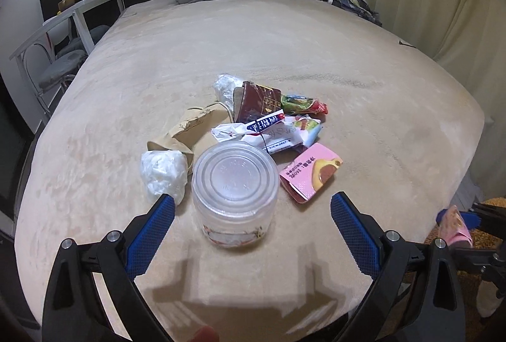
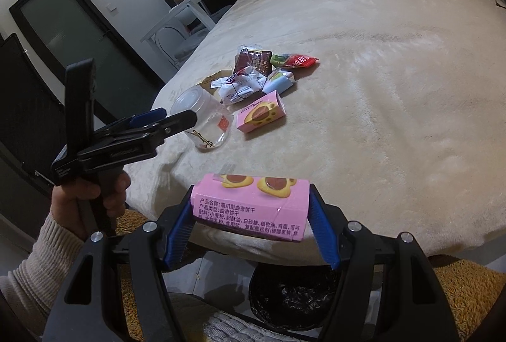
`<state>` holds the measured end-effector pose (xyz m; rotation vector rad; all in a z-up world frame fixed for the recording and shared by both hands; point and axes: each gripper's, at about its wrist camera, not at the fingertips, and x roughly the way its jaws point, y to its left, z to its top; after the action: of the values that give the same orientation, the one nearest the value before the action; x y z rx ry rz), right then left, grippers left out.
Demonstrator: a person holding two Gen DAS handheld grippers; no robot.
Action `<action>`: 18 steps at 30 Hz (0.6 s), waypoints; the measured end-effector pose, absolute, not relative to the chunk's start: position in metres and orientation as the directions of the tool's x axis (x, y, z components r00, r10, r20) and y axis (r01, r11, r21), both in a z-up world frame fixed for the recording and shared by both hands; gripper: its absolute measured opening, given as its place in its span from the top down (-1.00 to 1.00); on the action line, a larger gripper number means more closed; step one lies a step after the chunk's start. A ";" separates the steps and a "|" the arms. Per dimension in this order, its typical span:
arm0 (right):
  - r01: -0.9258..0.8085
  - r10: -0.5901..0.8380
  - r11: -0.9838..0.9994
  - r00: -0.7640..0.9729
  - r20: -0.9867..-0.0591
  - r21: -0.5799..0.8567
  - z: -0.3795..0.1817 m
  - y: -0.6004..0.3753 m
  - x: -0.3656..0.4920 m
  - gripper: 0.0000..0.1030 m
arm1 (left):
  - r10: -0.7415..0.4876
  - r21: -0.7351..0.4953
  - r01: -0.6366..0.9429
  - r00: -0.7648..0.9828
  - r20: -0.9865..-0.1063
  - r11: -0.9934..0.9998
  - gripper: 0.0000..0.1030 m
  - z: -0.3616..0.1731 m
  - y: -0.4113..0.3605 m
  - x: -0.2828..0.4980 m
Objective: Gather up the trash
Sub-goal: 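Grasp the clear plastic cup with the left tool while the right tool holds the juice box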
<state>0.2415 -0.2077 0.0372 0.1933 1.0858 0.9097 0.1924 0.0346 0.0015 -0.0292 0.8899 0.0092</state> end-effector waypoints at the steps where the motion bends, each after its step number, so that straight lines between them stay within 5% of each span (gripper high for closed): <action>1: -0.541 0.722 0.632 0.153 -0.674 0.555 0.037 -0.209 0.242 -0.30 | -0.001 -0.023 -0.027 0.621 -0.784 0.999 -0.88 -0.001 0.036 0.198; 5: -0.529 0.741 0.615 0.134 -0.658 0.584 0.038 -0.216 0.243 -0.30 | 0.032 0.021 -0.026 0.599 -0.800 0.999 -0.87 -0.010 0.037 0.211; 11: -0.527 0.749 0.606 0.123 -0.652 0.596 0.038 -0.219 0.242 -0.30 | 0.063 0.028 -0.069 0.582 -0.810 0.997 -0.21 -0.018 0.048 0.221; 18: -0.538 0.738 0.614 0.132 -0.661 0.578 0.037 -0.215 0.241 -0.30 | 0.058 0.021 -0.067 0.615 -0.787 0.998 -0.20 -0.012 0.048 0.216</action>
<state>0.2407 -0.2149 0.0366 0.2186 1.0965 0.9370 0.2156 0.0484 -0.0118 -0.0112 0.9061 0.0723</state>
